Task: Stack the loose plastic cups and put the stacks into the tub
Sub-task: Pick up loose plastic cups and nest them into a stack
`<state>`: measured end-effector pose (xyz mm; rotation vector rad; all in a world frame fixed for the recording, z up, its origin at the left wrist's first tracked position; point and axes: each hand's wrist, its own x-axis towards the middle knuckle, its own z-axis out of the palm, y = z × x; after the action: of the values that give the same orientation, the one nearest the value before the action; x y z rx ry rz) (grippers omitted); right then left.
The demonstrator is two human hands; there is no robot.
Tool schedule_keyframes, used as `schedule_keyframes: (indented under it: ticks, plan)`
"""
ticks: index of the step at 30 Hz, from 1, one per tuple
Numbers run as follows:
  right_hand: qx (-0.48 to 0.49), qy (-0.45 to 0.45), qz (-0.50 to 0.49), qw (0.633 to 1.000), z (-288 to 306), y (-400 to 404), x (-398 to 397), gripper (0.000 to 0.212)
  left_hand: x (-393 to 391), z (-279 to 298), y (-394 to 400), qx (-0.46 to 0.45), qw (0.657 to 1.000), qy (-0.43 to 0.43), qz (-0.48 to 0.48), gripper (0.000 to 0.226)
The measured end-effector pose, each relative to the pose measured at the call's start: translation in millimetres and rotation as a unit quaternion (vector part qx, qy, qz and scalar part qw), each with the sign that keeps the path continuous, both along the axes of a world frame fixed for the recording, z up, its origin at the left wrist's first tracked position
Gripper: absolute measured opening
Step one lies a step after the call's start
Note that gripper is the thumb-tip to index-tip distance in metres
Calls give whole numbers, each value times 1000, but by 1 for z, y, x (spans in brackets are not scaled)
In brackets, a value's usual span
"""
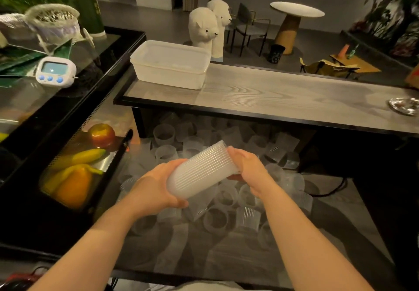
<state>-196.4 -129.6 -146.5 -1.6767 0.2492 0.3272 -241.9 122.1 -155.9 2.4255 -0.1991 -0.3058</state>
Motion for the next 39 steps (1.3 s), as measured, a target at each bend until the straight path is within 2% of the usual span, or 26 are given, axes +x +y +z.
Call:
schedule_keyframes:
  ticks: [2, 5, 9, 13, 15, 16, 17, 18, 19, 20, 21, 23, 25, 27, 29, 32, 35, 39]
  plan:
    - [-26, 9, -45, 999, -14, -13, 1, 35, -3, -3, -4, -6, 1000, 1, 14, 100]
    - [-153, 37, -44, 987, -55, -38, -10, 22, -8, -8, -7, -8, 1000, 3, 23, 99]
    - [-387, 78, 63, 916, -107, -65, -38, 27, -20, -14, -13, 1, 999, 8, 32, 102]
    - [-394, 90, 124, 906, -118, -68, -54, 36, -33, -12, -22, 4, 999, 13, 43, 100]
    - [-340, 113, 71, 931, -126, -71, -57, 36, -36, -10, -27, 17, 998, 17, 53, 103]
    - [-333, 150, 106, 925, -127, -70, -57, 39, -38, -8, -30, 24, 998, 18, 56, 104]
    - [-429, 103, 213, 872, -135, -76, -62, 43, -41, -7, -32, 28, 998, 17, 59, 104]
    - [-396, 84, 206, 891, -137, -78, -58, 49, -43, -6, -35, 29, 998, 17, 61, 103]
    - [-268, 144, 83, 949, -127, -75, -53, 46, -46, -5, -36, 27, 997, 16, 64, 102]
    - [-251, 125, 46, 959, -116, -75, -52, 35, -48, -5, -37, 25, 997, 16, 68, 102]
    - [-283, 98, 47, 953, -109, -76, -49, 19, -51, -4, -38, 26, 997, 17, 73, 102]
    - [-263, 92, 35, 960, -94, -81, -41, 2, -55, -4, -39, 40, 996, 20, 79, 103]
    - [-178, 79, -4, 981, -78, -89, -35, 4, -57, -5, -43, 51, 995, 23, 82, 103]
    - [-79, 15, -69, 994, -53, -96, -34, 8, -58, -6, -47, 46, 995, 22, 84, 102]
    - [25, -55, -118, 991, -24, -101, -37, 8, -57, -7, -54, 26, 996, 22, 81, 101]
    - [180, -109, -99, 973, 14, -101, -41, 14, -55, -7, -65, 10, 997, 17, 74, 101]
    - [176, -132, -39, 975, 30, -100, -42, 23, -51, -5, -76, 7, 997, 7, 70, 104]
    - [75, -157, -8, 985, 31, -103, -42, 27, -47, 2, -85, 14, 998, -7, 65, 105]
